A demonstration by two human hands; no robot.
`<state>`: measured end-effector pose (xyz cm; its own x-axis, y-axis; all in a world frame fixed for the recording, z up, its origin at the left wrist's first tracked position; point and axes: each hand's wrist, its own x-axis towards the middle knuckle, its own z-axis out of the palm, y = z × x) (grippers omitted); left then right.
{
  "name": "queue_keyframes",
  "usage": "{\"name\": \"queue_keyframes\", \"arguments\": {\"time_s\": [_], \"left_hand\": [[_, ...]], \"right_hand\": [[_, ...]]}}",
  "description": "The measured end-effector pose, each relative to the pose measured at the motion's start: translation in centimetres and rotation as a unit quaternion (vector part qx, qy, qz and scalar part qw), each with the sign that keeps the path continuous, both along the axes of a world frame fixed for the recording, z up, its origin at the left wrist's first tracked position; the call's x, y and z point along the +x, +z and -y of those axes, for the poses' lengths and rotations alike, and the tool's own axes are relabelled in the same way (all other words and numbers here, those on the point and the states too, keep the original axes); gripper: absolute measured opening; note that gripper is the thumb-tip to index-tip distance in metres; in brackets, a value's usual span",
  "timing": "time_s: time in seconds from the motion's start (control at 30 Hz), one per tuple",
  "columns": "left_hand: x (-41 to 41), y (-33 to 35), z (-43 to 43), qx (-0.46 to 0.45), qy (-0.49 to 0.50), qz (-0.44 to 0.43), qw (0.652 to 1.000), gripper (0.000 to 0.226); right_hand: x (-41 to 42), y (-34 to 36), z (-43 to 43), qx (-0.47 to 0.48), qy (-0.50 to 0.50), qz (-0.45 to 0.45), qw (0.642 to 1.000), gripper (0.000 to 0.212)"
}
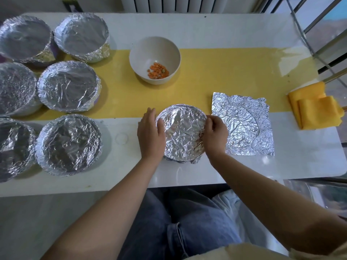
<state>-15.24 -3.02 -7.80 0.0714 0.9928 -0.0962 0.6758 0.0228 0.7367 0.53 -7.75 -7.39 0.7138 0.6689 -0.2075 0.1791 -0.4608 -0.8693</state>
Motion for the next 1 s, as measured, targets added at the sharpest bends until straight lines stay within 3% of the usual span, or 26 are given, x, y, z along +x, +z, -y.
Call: {"name": "queue_keyframes", "arguments": {"time_s": [0.13,0.33,0.57,0.8,0.9,1.0], "left_hand": [[-0.2,-0.3,1.4,-0.004,0.028,0.024,0.999,0.049],[0.4,-1.2,1.5,-0.043,0.053,0.083,0.994,0.041],[1.0,-2.0,1.2,-0.031,0.124,0.1,0.987,0.03],[0.4,-1.1,0.4,-0.096,0.089,0.162,0.978,0.036],[-0.3,-0.4,-0.1,-0.153,0.055,0.175,0.971,0.039],[-1.2,0.0,0.3,-0.165,0.083,0.158,0.97,0.041]], "right_hand": [[0.4,0.7,0.1,-0.002,0.004,-0.027,1.0,0.026],[1.2,-0.1,-1.5,0.017,0.144,0.01,0.989,0.031],[1.2,-0.9,-1.8,0.041,0.11,0.008,0.993,0.026],[1.3,-0.7,-1.8,0.027,0.108,-0.017,0.994,0.027],[1.0,-0.2,-1.4,0.042,0.145,0.062,0.987,0.029],[0.0,1.3,-0.6,0.139,0.22,0.202,0.944,0.023]]}}
